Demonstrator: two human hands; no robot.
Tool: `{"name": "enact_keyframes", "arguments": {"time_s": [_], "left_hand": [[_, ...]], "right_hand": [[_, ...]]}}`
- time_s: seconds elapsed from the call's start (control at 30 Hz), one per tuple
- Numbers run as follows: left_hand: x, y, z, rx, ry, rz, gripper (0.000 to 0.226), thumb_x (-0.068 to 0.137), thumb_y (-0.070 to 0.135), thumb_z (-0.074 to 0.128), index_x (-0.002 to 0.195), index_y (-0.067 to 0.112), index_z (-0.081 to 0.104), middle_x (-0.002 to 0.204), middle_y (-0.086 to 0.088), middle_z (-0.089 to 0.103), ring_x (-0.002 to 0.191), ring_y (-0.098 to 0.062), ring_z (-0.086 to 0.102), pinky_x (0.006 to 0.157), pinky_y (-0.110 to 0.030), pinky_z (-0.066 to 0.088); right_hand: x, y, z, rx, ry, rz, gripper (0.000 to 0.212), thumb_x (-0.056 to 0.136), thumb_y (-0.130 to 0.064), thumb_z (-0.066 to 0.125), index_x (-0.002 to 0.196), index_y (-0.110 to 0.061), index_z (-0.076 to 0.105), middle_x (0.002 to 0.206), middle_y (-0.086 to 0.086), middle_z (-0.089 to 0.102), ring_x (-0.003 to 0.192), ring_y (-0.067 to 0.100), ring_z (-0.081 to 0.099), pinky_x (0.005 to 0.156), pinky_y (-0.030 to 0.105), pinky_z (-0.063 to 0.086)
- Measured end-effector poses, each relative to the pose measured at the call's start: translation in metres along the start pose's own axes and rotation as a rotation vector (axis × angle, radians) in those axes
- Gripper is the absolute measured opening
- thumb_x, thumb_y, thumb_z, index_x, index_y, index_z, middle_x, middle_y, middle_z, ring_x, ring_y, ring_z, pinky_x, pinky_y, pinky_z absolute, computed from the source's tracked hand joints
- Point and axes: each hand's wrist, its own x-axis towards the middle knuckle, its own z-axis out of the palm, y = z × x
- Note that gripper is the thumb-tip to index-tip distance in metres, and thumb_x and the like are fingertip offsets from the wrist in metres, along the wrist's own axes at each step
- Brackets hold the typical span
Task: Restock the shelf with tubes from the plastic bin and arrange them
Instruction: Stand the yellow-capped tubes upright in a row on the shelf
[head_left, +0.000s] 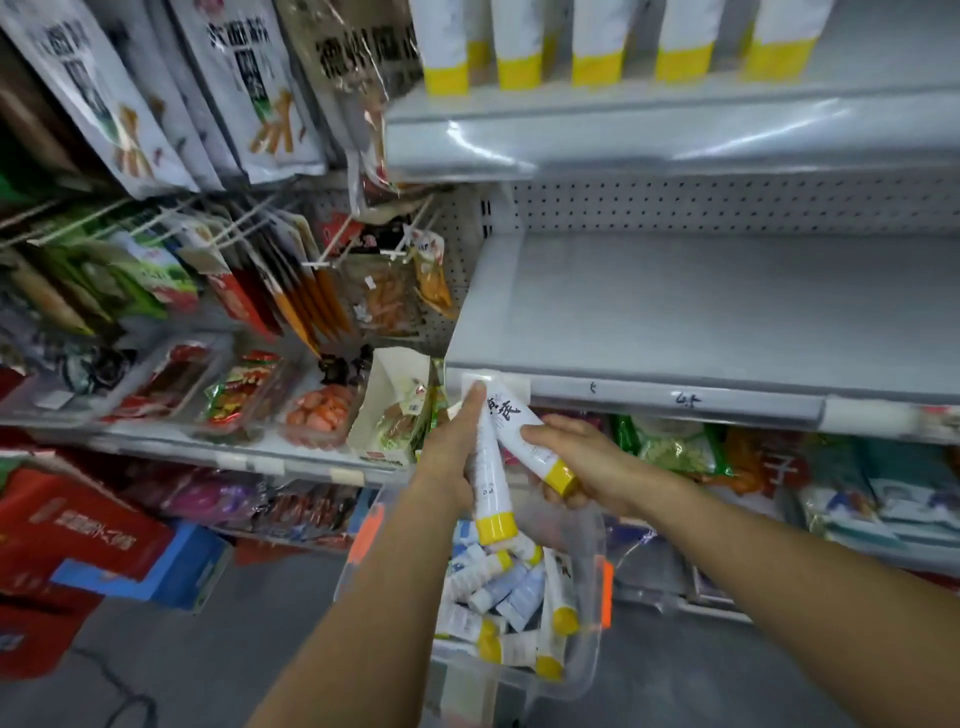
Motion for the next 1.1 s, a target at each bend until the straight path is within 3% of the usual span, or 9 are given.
{"name": "enact_keyframes", "arguments": {"time_s": [0.13,0.23,0.43,0.6,0.77,0.87,0.97,1.03,1.1], "left_hand": [[-0.034,0.035,0.030,0.167,-0.050,0.178,0.048,0.069,0.027,0.086,0.104,0.001,0.067,0.088,-0.017,0.072,0.066,-0.028,0.067,0.059,-0.035,0.054],[-0.053,0.058,0.051,0.198,-0.032,0.323,0.032,0.075,0.009,0.078,0.104,0.007,0.064,0.092,-0.015,0.071,0.068,-0.025,0.067,0.053,-0.030,0.053],[-0.078,0.097,0.098,0.244,-0.104,0.538,0.063,0.060,0.033,0.072,0.117,0.014,0.058,0.093,-0.006,0.064,0.076,-0.024,0.060,0.066,-0.036,0.050],[-0.099,0.125,0.142,0.397,-0.126,0.748,0.050,0.066,0.044,0.063,0.104,0.014,0.053,0.092,-0.003,0.059,0.085,-0.025,0.061,0.074,-0.045,0.053],[-0.121,0.141,0.183,0.446,-0.125,0.867,0.061,0.070,0.048,0.053,0.120,0.015,0.041,0.097,-0.003,0.054,0.095,-0.026,0.056,0.087,-0.047,0.050],[-0.127,0.148,0.202,0.459,-0.174,0.911,0.059,0.076,0.044,0.053,0.126,0.015,0.039,0.094,0.000,0.051,0.090,-0.023,0.053,0.079,-0.041,0.049],[-0.131,0.155,0.217,0.474,-0.174,0.927,0.054,0.082,0.042,0.055,0.124,0.012,0.039,0.093,0.000,0.050,0.086,-0.022,0.053,0.072,-0.037,0.046],[-0.133,0.160,0.225,0.459,-0.176,0.922,0.061,0.074,0.046,0.055,0.122,0.011,0.040,0.093,-0.003,0.051,0.084,-0.025,0.055,0.076,-0.045,0.051],[-0.133,0.163,0.231,0.445,-0.170,0.918,0.060,0.072,0.046,0.055,0.120,0.012,0.041,0.094,-0.003,0.053,0.085,-0.026,0.056,0.081,-0.048,0.052]], "right_hand": [[-0.029,-0.043,-0.009,-0.045,0.063,-0.119,0.020,0.083,-0.023,0.061,0.102,-0.018,0.058,0.075,0.007,0.066,0.056,0.019,0.059,0.045,0.022,0.039],[-0.046,-0.070,-0.021,-0.076,0.121,-0.212,0.029,0.069,-0.029,0.061,0.096,-0.020,0.056,0.076,0.008,0.064,0.060,0.019,0.058,0.054,0.029,0.041],[-0.080,-0.114,-0.055,-0.079,0.151,-0.347,0.021,0.076,-0.022,0.058,0.096,-0.020,0.051,0.082,0.009,0.061,0.064,0.022,0.050,0.051,0.027,0.037],[-0.105,-0.143,-0.086,-0.079,0.212,-0.510,0.045,0.066,-0.026,0.062,0.109,-0.018,0.051,0.107,0.012,0.063,0.087,0.029,0.063,0.056,0.034,0.048],[-0.131,-0.170,-0.116,-0.017,0.302,-0.715,0.039,0.080,-0.011,0.068,0.115,-0.017,0.052,0.111,0.009,0.066,0.096,0.024,0.066,0.066,0.041,0.057],[-0.143,-0.188,-0.134,-0.027,0.442,-0.802,0.028,0.086,-0.008,0.066,0.109,-0.021,0.058,0.107,0.006,0.069,0.095,0.024,0.067,0.074,0.046,0.060],[-0.150,-0.206,-0.156,-0.006,0.603,-0.864,0.022,0.086,-0.010,0.068,0.105,-0.018,0.058,0.102,0.002,0.070,0.089,0.018,0.068,0.075,0.036,0.060],[-0.151,-0.219,-0.172,-0.034,0.687,-0.877,0.027,0.085,-0.012,0.069,0.106,-0.020,0.054,0.101,-0.005,0.068,0.087,0.008,0.066,0.073,0.023,0.055],[-0.146,-0.230,-0.189,-0.055,0.726,-0.854,0.033,0.084,-0.011,0.070,0.111,-0.018,0.053,0.103,-0.003,0.067,0.088,0.008,0.064,0.072,0.021,0.051]]}}
